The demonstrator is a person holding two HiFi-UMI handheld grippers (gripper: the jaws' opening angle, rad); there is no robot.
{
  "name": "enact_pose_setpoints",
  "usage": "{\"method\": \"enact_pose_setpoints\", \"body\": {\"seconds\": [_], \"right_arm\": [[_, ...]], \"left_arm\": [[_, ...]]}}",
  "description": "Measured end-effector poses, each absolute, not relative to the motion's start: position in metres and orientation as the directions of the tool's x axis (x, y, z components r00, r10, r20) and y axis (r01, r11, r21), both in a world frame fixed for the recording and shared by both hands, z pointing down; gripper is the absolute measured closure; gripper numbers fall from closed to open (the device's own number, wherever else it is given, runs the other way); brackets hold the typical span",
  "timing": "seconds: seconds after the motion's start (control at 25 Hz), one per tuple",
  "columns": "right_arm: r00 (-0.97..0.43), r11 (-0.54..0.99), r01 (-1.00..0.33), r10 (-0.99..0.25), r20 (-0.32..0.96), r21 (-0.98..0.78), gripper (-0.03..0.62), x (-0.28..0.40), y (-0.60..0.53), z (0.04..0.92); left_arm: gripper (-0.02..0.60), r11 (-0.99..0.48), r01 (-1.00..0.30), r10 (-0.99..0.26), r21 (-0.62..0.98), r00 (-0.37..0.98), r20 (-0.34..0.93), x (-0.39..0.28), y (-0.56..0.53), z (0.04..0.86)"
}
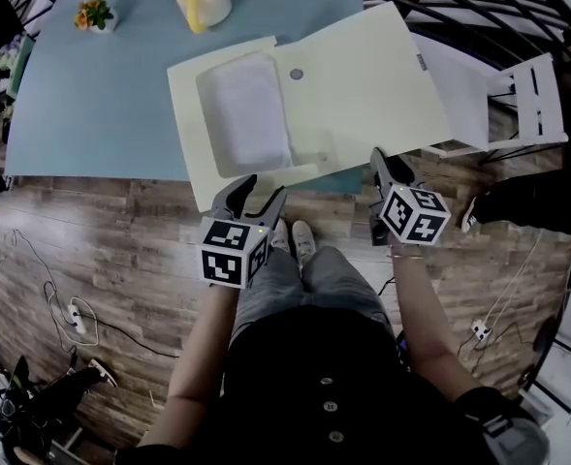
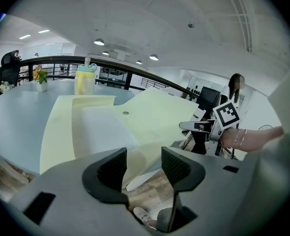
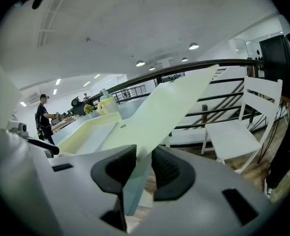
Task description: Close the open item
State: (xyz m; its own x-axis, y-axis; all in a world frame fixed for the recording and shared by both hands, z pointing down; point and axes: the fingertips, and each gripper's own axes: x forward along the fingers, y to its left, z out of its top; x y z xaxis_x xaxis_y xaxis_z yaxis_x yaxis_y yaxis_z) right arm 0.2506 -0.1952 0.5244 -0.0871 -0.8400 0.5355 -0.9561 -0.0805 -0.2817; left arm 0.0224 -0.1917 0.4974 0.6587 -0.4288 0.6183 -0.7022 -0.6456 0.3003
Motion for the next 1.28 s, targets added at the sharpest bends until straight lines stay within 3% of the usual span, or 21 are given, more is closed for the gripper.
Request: {"method": "enact_pose_setpoints", "body": {"seconds": [0.4, 0.72, 0.96, 1.28], "right_arm": [[-0.111, -0.029, -0.964, -0.860, 0.497, -0.264, 0.533, 0.242, -0.196, 0.510], [-0.122, 0.003, -0.972, -0.861, 0.494, -0.233, 0.539, 0.235, -0.196, 0.504], [-0.125, 0.023, -0.978, -0.860, 0.495, -0.208, 0.539, 0.233, -0.198, 0.503], [-0.140, 0.052, -0.980, -0.864, 0.484, -0.191, 0.548, 0.227, -0.197, 0.498]], "left_arm": [[0.362, -0.645, -0.709, -0.445, 0.284, 0.651, 0.614, 0.025, -0.193, 0.501], [0.360, -0.587, -0.778, -0.529, 0.222, 0.577, 0.622, -0.011, -0.207, 0.495], [0.320, -0.513, -0.845, -0.595, 0.149, 0.476, 0.647, -0.046, -0.212, 0.499], [0.318, -0.498, -0.860, -0.599, 0.114, 0.436, 0.672, -0.061, -0.206, 0.509]]}}
